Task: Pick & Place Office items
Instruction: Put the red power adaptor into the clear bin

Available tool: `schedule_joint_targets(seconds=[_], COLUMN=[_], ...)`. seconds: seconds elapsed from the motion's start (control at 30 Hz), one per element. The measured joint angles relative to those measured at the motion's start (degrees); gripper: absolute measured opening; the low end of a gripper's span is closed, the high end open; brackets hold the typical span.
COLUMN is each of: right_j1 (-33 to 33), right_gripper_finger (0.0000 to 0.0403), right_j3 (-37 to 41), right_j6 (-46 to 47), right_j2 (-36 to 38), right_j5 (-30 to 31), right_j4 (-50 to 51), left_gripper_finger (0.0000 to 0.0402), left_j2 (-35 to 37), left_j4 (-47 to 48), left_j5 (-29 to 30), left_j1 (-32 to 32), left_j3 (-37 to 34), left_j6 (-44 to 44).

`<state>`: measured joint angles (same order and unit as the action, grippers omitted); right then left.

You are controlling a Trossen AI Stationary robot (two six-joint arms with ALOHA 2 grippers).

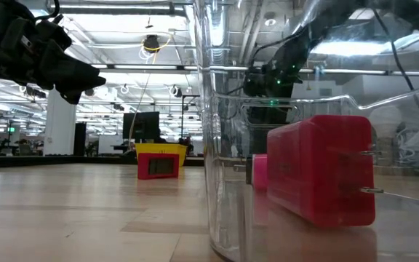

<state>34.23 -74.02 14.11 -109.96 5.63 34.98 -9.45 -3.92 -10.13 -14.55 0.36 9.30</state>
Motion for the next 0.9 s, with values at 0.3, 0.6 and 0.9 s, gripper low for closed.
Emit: schedule_joint_targets(seconds=[0.3,0.6,0.9], right_j1=[-0.74,0.86,-0.08], right_gripper_finger=[0.0256,0.0256,0.0256], right_j3=[-0.09,0.26,0.09], right_j6=[4.17,10.18,14.83], right_j2=[6.08,5.56,3.34], right_j5=[0.51,0.59,-0.86], right_j4=[1.24,4.05,1.54], left_gripper_finger=[0.0136,0.0136,0.0136], left_j2=[0.01,0.01,0.02], left_j4=[0.0,0.0,0.0], left_j5=[-0.02,0.0,-0.04], left_j1=[0.01,0.02,0.02], left_j3=[0.0,0.0,0.0], left_j6=[0.01,0.0,0.02])
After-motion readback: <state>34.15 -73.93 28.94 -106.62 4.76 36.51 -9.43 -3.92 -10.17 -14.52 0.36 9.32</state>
